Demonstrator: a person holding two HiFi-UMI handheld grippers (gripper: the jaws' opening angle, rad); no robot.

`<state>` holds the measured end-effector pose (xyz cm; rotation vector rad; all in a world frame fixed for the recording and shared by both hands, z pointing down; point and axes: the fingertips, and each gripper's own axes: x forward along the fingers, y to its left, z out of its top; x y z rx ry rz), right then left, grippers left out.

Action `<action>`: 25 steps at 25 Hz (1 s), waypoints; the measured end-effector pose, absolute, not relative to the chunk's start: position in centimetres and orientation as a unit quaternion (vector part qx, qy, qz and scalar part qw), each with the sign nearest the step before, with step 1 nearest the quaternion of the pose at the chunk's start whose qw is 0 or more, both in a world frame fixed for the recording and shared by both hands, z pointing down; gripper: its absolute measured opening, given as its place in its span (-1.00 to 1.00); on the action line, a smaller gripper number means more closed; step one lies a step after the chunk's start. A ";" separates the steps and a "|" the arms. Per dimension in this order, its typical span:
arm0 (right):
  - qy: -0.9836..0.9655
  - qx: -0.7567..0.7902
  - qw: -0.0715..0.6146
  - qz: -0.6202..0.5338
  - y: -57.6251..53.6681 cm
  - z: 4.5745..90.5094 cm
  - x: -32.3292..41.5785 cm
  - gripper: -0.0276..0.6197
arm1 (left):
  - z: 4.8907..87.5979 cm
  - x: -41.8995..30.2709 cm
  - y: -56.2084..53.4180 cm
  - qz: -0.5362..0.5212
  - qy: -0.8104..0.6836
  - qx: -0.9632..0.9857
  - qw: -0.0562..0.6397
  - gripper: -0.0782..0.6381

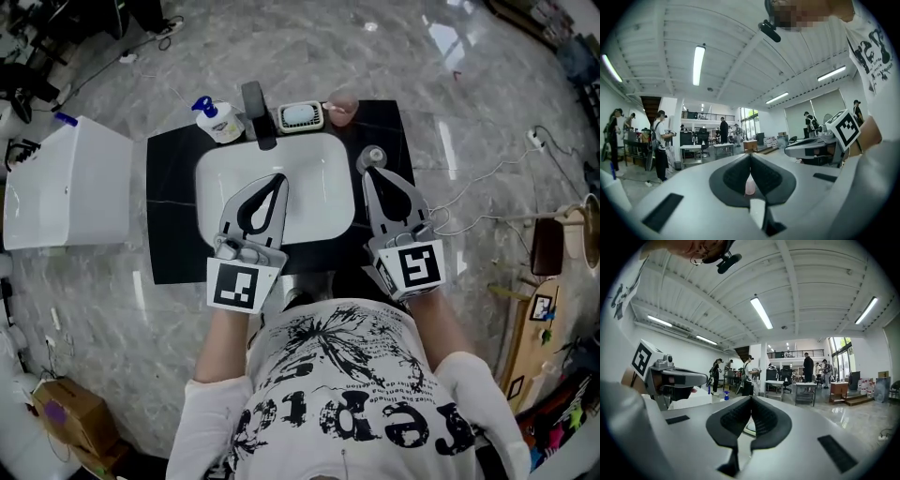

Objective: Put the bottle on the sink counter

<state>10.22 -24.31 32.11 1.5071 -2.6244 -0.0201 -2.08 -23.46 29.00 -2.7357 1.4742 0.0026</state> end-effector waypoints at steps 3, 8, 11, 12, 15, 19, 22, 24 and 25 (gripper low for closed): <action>-0.867 0.495 0.054 -0.016 -22.0 30.8 8.1 -0.87 | 27.5 -4.9 -21.2 -0.001 0.485 -0.874 0.026 -0.74; -0.866 0.498 0.049 -0.021 -18.4 29.4 5.3 -0.87 | 27.3 -9.1 -17.4 -0.032 0.478 -0.877 0.030 -0.74; -0.865 0.499 0.044 -0.027 -17.4 28.8 4.4 -0.87 | 27.5 -10.7 -16.5 -0.032 0.474 -0.880 0.024 -0.74; -0.864 0.500 0.044 -0.028 -17.2 28.6 4.2 -0.88 | 27.4 -10.9 -16.2 -0.031 0.472 -0.881 0.022 -0.74; -0.868 0.493 0.046 -0.025 -16.1 28.2 3.2 -0.88 | 27.0 -11.3 -15.1 -0.032 0.463 -0.885 0.017 -0.74; -0.876 0.480 0.043 -0.035 -15.5 27.3 1.9 -0.88 | 26.1 -11.5 -14.6 -0.031 0.456 -0.889 0.025 -0.74; -0.874 0.483 0.040 -0.036 -15.1 26.7 1.8 -0.88 | 25.6 -11.4 -14.1 -0.030 0.454 -0.890 0.026 -0.74; -0.873 0.485 0.040 -0.034 -14.8 26.4 2.0 -0.88 | 25.3 -11.3 -13.6 -0.029 0.450 -0.892 0.027 -0.74; -0.873 0.485 0.041 -0.034 -14.7 26.3 2.0 -0.88 | 25.2 -11.3 -13.5 -0.029 0.450 -0.892 0.026 -0.74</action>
